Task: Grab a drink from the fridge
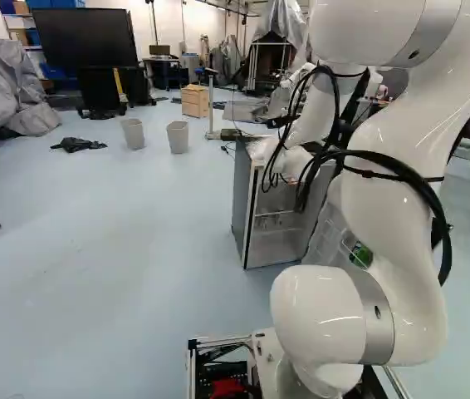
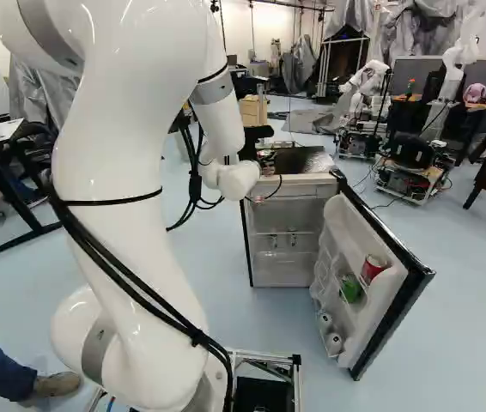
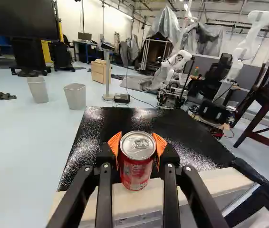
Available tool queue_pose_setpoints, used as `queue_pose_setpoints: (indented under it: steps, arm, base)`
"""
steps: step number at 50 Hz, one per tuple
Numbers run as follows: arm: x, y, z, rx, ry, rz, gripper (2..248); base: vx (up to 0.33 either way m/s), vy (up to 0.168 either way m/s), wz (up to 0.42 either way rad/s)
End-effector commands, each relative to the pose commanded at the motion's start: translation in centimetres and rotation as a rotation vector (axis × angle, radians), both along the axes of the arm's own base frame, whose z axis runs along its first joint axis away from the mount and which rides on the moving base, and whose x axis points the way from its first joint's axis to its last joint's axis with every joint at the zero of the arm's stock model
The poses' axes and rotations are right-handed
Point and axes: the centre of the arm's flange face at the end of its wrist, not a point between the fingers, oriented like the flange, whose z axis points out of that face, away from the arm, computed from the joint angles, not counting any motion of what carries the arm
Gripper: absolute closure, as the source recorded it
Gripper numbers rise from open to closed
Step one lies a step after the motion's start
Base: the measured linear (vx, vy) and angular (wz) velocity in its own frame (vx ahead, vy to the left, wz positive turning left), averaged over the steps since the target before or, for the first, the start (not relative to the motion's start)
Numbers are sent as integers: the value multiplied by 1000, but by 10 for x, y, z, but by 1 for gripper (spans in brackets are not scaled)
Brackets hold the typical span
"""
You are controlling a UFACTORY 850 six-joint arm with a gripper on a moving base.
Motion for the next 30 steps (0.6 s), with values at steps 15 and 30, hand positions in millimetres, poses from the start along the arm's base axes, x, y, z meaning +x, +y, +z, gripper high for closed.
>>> queue_pose_setpoints:
  steps: [15,30]
  arm:
    - [0,0,0,126,-23,-19,153]
    - [0,0,0,139,-25,-21,153]
  base:
    - [0,0,0]
    - [0,0,0]
